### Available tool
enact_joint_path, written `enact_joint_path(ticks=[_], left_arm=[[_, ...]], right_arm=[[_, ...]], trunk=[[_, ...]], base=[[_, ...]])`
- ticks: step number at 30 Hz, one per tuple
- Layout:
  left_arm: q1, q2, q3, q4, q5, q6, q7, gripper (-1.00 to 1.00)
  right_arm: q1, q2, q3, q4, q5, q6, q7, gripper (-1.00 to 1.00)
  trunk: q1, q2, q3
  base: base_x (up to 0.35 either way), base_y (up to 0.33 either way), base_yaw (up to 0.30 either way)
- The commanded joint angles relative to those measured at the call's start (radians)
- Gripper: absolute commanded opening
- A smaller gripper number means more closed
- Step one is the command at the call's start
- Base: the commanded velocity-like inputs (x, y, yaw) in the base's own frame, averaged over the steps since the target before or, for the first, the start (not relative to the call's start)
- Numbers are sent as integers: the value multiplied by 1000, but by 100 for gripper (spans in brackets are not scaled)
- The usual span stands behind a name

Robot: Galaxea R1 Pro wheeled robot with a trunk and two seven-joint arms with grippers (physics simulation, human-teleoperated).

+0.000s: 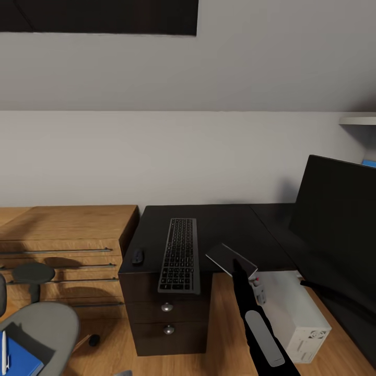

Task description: In the bedroom, organize the workspace by keeping the computer under the desk, ensuring the monitor is on the desk, placing the keyboard on the desk next to the monitor, placing the mouse on the desk next to the keyboard, moving the folder from the swivel chair onto the desk next to the mouse, stacking the notebook on top of the folder with the pen on top of the notebook, and positioning the swivel chair next to the desk.

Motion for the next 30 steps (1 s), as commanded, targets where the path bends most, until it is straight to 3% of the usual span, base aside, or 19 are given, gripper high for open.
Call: enact_joint_path(ticks=[1,30], left_arm=[[-1,1,-4,-1,6,1,7,100],[-1,1,-4,0,8,1,6,100]], right_arm=[[-1,-1,3,-1,-8,-7,-4,100],[-1,-2,3,-1,-10,-7,-4,100]], trunk=[[0,-1,-1],[0,-1,-1]], base=[[52,-50,0],[-7,-5,0]])
